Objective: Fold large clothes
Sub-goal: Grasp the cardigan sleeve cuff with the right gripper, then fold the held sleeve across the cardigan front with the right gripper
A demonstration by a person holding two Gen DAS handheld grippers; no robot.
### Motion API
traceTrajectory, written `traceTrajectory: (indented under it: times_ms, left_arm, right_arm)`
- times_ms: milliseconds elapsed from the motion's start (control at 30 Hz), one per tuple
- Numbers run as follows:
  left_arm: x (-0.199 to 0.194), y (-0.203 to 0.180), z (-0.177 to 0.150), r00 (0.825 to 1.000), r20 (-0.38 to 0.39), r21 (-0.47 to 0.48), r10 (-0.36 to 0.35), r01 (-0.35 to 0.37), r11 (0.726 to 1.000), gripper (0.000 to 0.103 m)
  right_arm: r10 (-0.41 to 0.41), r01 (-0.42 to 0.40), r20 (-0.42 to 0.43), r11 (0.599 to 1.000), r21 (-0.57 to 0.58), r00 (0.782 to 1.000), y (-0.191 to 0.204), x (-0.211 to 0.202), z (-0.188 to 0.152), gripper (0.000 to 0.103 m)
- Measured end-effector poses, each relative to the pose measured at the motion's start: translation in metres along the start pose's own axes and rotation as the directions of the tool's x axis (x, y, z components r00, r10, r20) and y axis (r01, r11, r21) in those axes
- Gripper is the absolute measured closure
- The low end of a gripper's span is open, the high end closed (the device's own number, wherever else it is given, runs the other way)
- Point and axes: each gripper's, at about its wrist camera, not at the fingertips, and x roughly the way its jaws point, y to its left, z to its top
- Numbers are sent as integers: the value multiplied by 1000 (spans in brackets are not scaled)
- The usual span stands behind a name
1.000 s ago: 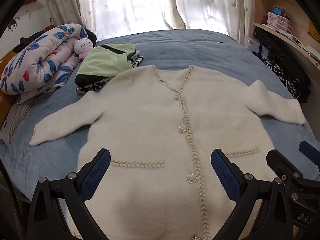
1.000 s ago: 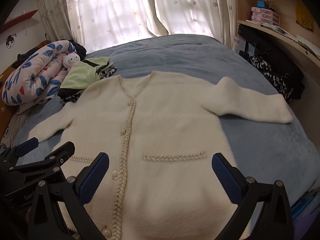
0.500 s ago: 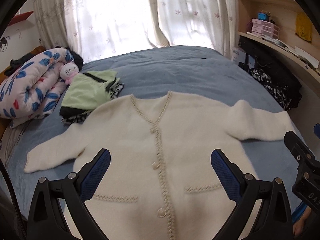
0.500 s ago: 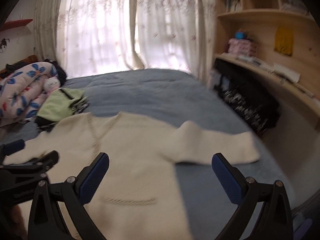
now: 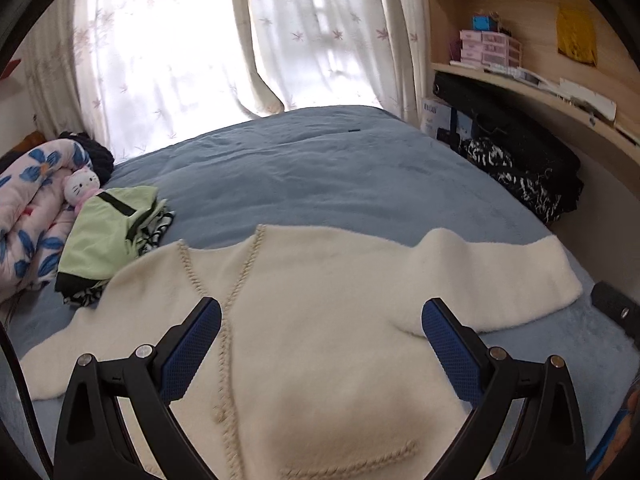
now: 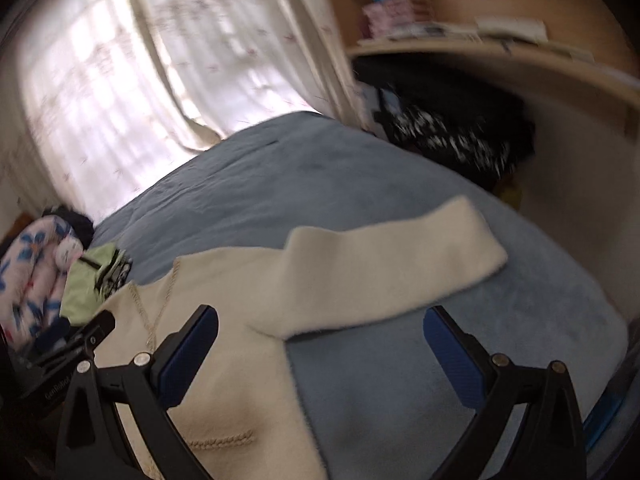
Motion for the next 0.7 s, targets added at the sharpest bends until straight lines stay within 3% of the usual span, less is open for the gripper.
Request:
traceTrajectory:
  times_ms: [200, 267, 433, 633, 700]
  left_arm:
    - [68, -46, 5, 995, -81, 0, -58, 58, 998, 3]
    - [92, -61, 3, 994, -106, 12, -29, 30, 999, 3]
    - [142, -93, -3, 992, -125, 36, 32, -27, 999, 3]
    - [201, -114, -10, 976, -205, 20, 67, -64, 998, 3]
    - [218, -121, -15, 968, -240, 34, 75, -68, 997, 3]
  right_arm:
    - [-88, 111, -123, 975, 193, 989, -71, 68, 9, 0]
    - [-64, 100, -145, 960, 260, 987, -94, 88, 8, 1]
    - [-34, 113, -189, 899, 423, 981, -141, 133, 3, 15]
    - [-63, 150, -205, 884, 443, 977, -161, 166, 4, 22]
    - [-86, 172, -208, 882, 438, 974, -162, 172, 9, 36]
